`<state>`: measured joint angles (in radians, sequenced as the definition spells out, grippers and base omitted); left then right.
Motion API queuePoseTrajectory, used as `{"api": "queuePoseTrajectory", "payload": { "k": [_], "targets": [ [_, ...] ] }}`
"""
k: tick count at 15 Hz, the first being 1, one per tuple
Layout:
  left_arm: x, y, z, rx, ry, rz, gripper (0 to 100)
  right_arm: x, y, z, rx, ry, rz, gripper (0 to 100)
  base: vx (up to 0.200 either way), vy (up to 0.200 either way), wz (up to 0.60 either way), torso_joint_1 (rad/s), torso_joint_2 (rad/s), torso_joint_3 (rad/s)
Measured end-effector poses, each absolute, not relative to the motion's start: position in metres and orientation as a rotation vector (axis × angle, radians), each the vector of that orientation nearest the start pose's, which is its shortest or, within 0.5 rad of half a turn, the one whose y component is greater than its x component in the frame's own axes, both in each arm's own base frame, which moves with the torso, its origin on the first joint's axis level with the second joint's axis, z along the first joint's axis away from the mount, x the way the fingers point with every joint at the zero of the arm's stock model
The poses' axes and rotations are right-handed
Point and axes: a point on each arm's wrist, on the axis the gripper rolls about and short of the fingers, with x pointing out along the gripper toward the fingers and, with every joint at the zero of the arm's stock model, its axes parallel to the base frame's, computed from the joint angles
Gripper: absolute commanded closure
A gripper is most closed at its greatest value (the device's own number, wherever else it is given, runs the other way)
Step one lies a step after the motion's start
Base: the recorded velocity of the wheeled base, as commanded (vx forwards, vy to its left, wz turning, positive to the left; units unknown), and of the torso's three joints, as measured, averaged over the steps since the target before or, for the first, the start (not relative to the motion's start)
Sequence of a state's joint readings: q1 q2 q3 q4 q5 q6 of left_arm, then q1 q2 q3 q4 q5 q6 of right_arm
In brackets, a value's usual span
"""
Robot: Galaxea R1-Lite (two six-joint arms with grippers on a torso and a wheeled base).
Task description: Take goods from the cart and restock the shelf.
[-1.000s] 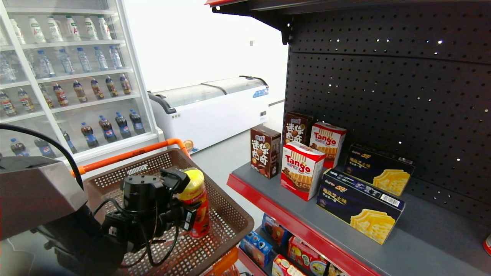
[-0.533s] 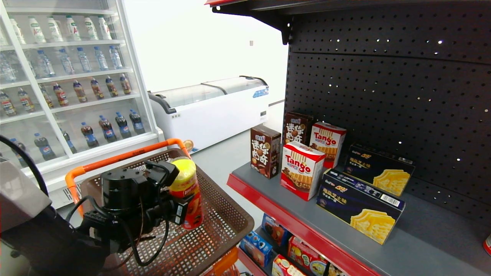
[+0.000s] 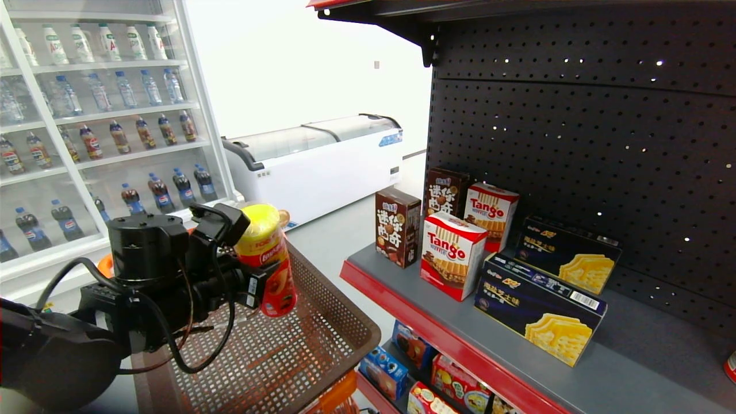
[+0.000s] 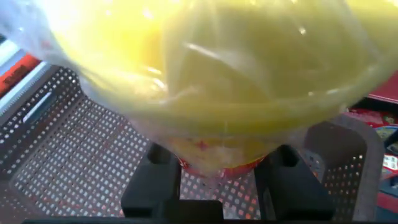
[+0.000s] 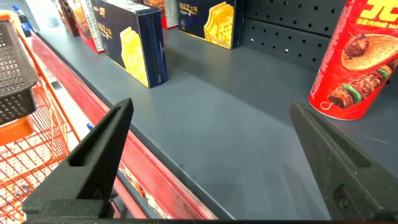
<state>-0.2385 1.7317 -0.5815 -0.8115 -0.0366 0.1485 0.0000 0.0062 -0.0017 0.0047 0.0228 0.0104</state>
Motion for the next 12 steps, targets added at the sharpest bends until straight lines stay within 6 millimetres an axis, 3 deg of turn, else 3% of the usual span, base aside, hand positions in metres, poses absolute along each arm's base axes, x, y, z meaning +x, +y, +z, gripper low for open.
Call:
{"api": "queuePoseTrajectory", "payload": {
  "k": [3,6,9,12],
  "targets": [
    [0.266,-0.063,0.17,0.125,0.355,-0.387,100,-0.022,0.001,0.076,0.011,0.009,0.023,0,0.0,0.0,0.0,0.0,0.0,0.0],
    [0.26,-0.065,0.208,0.097,0.207,-0.424,100,-0.022,0.001,0.076,0.011,0.009,0.023,0,0.0,0.0,0.0,0.0,0.0,0.0],
    [0.253,-0.087,0.225,0.099,0.135,-0.515,100,-0.022,0.001,0.076,0.011,0.009,0.023,0,0.0,0.0,0.0,0.0,0.0,0.0],
    [0.24,-0.124,0.23,0.052,0.127,-0.651,100,-0.022,0.001,0.076,0.011,0.009,0.022,0,0.0,0.0,0.0,0.0,0.0,0.0]
  ]
}}
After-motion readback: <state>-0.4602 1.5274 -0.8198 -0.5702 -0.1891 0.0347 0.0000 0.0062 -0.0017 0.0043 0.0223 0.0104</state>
